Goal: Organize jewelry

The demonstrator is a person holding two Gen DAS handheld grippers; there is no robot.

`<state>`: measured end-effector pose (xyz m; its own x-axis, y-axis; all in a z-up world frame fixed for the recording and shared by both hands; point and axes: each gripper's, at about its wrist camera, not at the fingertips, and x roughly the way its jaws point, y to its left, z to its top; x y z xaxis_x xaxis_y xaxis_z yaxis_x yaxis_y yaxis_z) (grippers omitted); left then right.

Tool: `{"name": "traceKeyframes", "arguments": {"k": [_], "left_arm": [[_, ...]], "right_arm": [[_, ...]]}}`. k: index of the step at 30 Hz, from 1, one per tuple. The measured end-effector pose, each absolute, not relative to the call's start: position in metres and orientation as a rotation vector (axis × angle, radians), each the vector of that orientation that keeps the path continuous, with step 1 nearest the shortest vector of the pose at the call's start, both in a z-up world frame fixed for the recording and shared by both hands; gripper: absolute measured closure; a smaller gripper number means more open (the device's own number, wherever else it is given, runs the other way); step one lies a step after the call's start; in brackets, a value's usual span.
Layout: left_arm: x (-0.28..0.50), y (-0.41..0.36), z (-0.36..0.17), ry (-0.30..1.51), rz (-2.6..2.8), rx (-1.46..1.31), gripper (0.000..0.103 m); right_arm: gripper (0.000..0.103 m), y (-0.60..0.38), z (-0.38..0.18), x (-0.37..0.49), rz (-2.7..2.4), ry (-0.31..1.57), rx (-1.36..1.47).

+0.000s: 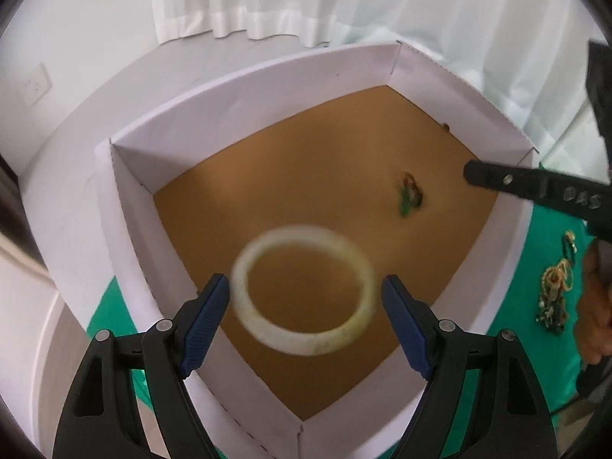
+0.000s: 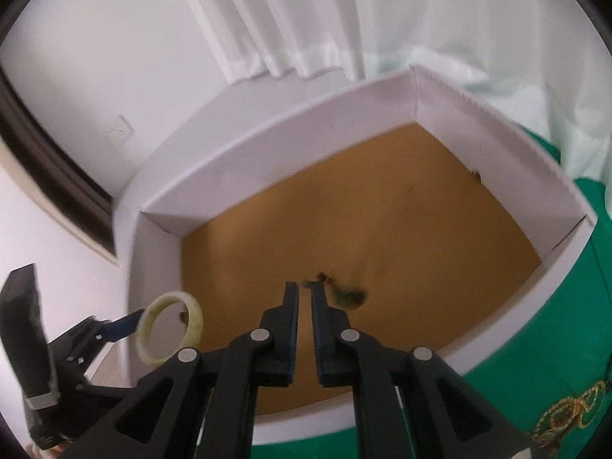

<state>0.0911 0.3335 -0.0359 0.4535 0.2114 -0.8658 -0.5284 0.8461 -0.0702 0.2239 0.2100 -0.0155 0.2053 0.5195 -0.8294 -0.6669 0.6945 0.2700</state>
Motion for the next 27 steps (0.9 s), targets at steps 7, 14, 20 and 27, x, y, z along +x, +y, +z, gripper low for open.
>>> {"name": "traceKeyframes", "arguments": {"k": [7,14,20,27], "left_arm": [[0.098,0.336,-0.027,0.937,0.493,-0.270,0.006],[0.110,0.319,-0.049,1.045,0.514,-0.119,0.007],[0.097,0.303,-0.045,1.046,0.527,-0.090,0.007],[0.068,0.289,-0.030,0.981,0.547,-0.077,0.006]], "right_arm": [[0.063,0.211,-0.046,0.229,0.824,1.139,-0.221],[0.064,0.218,-0.056,0.213,0.811,1.068,-0.372],[0.064,0.205,-0.056,0.198,0.783,1.023,-0.370],[0.062,0.180,-0.050,0.169,0.737,0.974,-0.370]]}}
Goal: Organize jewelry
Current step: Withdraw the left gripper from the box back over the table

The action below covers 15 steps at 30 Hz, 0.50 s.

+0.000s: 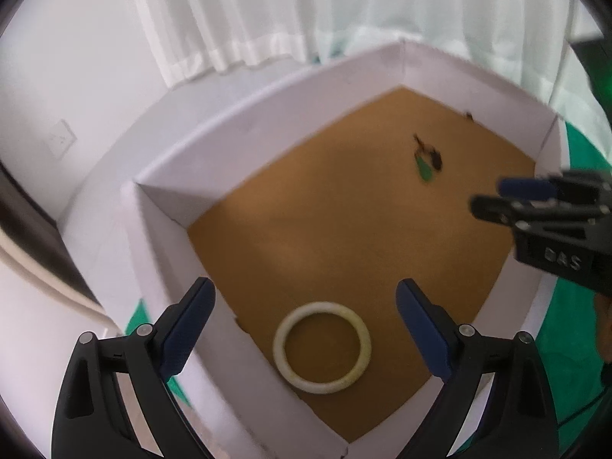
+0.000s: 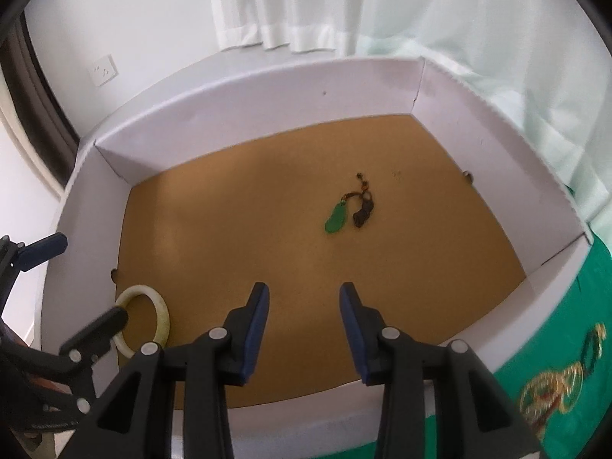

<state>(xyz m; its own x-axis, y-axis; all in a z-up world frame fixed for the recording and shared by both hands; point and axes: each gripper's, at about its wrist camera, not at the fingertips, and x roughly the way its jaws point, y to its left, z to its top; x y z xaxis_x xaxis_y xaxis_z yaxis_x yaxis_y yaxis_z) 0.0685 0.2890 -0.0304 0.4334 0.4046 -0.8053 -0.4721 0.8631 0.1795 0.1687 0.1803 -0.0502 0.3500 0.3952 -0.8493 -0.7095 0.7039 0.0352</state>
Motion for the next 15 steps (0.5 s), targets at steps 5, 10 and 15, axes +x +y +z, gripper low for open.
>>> {"name": "traceKeyframes", "arguments": {"k": [5,10,15], "left_arm": [[0.039,0.279,0.003,0.835,0.585,-0.122,0.001],[0.025,0.245,0.035,0.749,0.458,-0.186,0.001],[0.027,0.193,0.046,0.754,0.309,-0.157,0.001]], "right_arm": [[0.024,0.130,-0.019,0.141,0.694,0.844,-0.273],[0.020,0.073,-0.001,0.115,0.624,0.812,-0.242],[0.020,0.014,0.002,0.080,0.512,0.781,-0.295]]}}
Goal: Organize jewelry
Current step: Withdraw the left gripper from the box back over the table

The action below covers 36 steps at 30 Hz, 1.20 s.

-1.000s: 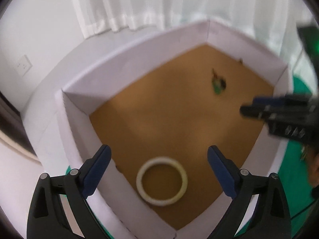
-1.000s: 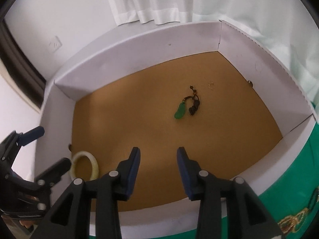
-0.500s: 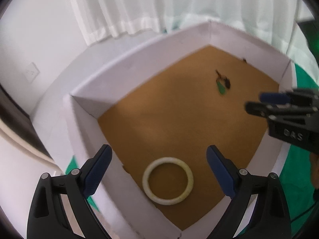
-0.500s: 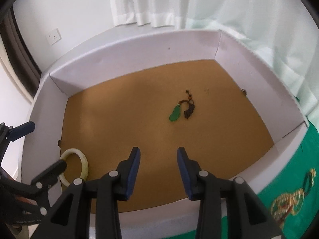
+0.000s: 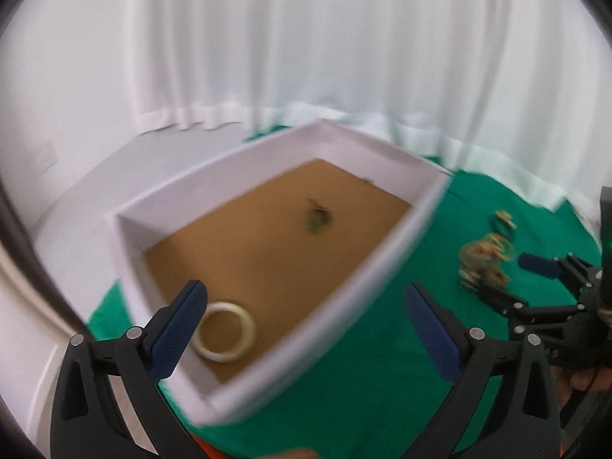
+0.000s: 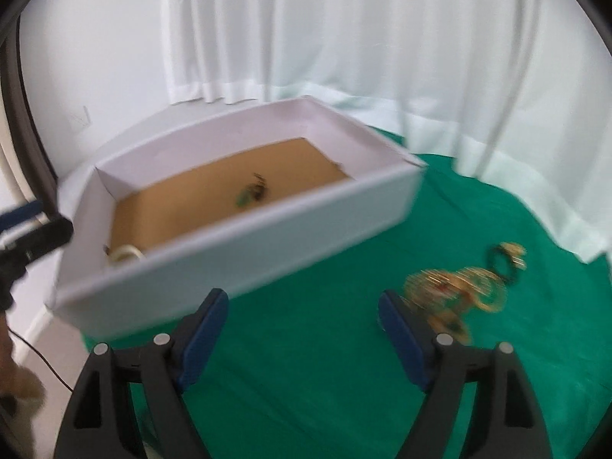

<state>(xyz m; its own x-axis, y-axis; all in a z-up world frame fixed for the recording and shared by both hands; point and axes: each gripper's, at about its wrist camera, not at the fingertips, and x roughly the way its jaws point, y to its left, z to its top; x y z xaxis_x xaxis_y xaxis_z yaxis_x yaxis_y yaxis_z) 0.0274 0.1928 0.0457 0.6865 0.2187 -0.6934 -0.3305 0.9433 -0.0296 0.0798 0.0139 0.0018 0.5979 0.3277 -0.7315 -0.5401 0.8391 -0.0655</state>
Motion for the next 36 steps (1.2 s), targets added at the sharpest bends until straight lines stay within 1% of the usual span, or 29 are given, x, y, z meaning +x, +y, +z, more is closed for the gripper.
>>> {"name": "traceKeyframes", "arguments": {"k": [4,8,12,17,20,29,36], "left_arm": [[0.033,0.148,0.036,0.795,0.176,-0.131,0.001],[0.037,0.112,0.017,0.843,0.054,-0.157,0.001],[0.041,0.086,-0.005,0.879,-0.012,-0.218,0.001],[0.038,0.061,-0.013,0.885,-0.006,-0.163,0.000],[0.036,0.056,-0.017,0.897,0.012,-0.129,0.000],[0.045,0.051,-0.042,1.017,0.031,-0.024,0.000],[0.052,0.054,-0.053,1.064,0.038,-0.051,0.001]], "right_arm": [[0.020,-0.037,-0.006,0.054,0.410,0.770,-0.311],[0.020,-0.091,-0.017,0.032,0.329,0.799,-0.245],[0.020,-0.135,-0.027,0.016,0.249,0.810,-0.201],[0.020,-0.178,-0.043,0.002,0.162,0.842,-0.153],[0.020,-0.194,-0.049,-0.004,0.132,0.845,-0.134],[0.020,-0.218,-0.069,-0.005,0.105,0.895,-0.067],[0.020,-0.214,-0.074,-0.009,0.134,0.907,-0.049]]}}
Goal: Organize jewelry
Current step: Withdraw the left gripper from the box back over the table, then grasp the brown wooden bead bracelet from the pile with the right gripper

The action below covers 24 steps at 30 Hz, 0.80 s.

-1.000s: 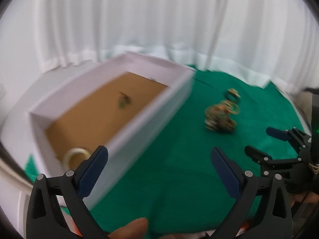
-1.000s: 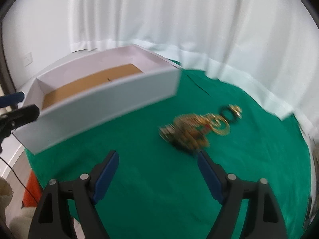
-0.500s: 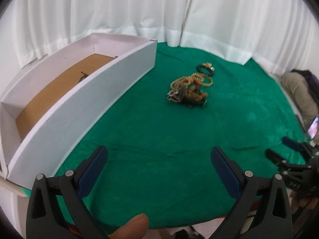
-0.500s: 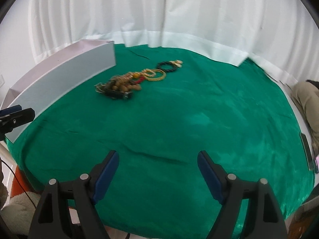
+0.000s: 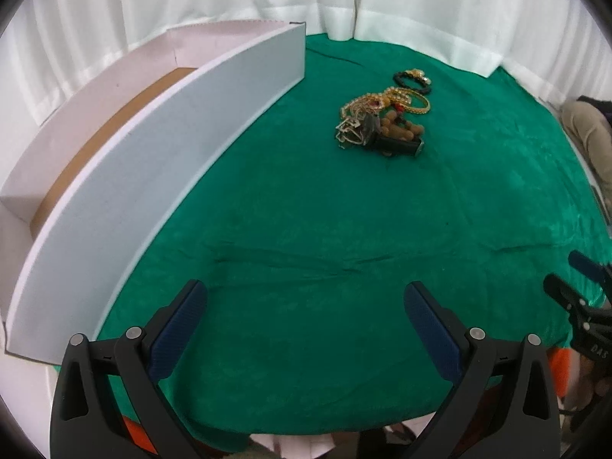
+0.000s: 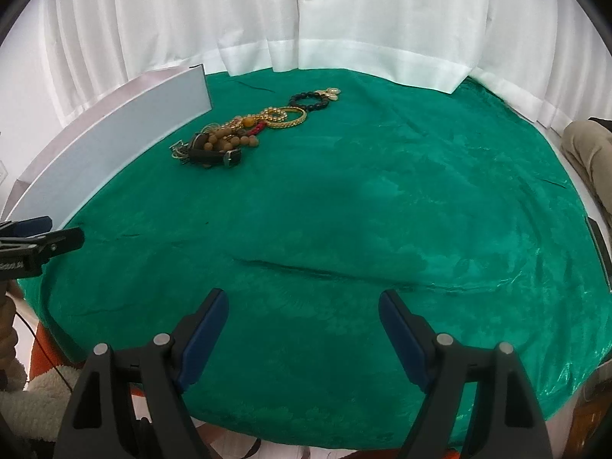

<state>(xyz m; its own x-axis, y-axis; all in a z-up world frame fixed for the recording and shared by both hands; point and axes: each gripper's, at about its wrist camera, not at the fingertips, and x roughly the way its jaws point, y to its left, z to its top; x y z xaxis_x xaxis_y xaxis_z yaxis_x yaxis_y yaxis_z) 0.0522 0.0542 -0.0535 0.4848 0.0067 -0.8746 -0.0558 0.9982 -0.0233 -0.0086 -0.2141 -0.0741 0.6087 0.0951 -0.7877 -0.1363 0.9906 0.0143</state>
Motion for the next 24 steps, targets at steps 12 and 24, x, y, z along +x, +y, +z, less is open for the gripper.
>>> {"name": "traceKeyframes", "arguments": {"k": [12,24], "left_arm": [[0.066,0.032,-0.054,1.073,-0.055,-0.023,0.001],[0.061,0.031,-0.062,1.105,-0.039,-0.040,0.001]], "right_arm": [[0.020,-0.220,-0.076,-0.009,0.132,0.909,-0.026],[0.020,-0.240,-0.078,0.002,0.195,0.931,0.090]]}}
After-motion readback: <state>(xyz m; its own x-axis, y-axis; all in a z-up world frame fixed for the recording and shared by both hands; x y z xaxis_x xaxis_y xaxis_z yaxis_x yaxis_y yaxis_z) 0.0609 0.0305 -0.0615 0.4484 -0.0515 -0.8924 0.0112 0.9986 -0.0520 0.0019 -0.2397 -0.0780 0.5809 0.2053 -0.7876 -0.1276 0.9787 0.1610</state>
